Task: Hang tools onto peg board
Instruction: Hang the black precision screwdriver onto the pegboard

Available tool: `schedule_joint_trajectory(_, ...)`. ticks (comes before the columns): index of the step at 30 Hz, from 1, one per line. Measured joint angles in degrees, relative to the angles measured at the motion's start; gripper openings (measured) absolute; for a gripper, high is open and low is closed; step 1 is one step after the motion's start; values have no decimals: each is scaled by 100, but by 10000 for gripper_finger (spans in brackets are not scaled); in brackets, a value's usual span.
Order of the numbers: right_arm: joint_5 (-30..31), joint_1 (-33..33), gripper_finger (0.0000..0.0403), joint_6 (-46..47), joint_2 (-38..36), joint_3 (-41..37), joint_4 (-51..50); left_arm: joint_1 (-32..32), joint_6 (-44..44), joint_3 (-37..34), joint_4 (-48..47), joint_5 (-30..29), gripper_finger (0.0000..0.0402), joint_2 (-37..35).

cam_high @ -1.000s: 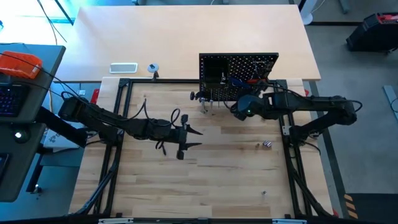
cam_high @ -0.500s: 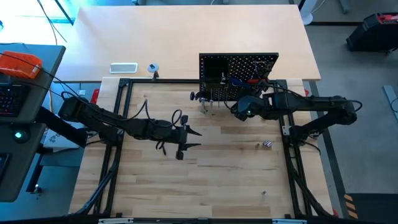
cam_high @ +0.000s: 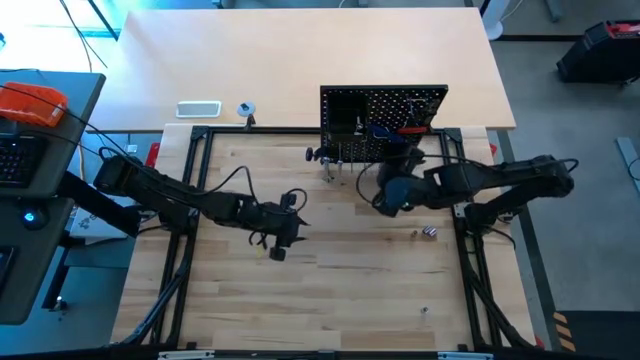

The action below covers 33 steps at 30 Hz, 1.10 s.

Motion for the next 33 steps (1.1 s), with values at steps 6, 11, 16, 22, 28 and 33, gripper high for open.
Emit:
schedule_joint_trajectory(6,-384,499,44,-2,-2,-2,163,-109,-402,-68,-962,-2,170,0)
schedule_joint_trajectory(11,-820,866,44,178,-2,-2,165,-272,-594,-215,-1593,0,170,0)
schedule_joint_trajectory(16,-1158,1262,44,465,-2,-2,143,-443,-661,-223,-2643,20,170,-1)
schedule_joint_trajectory(22,-1191,1781,59,739,-2,-2,139,-520,-742,-223,-3393,263,170,-82)
schedule_joint_trajectory(28,-964,2203,104,1139,-2,-6,105,-480,-505,-223,-3758,284,170,-118)
schedule_joint_trajectory(33,-906,2475,119,1342,-2,-7,84,-320,-37,-223,-3385,304,170,-118)
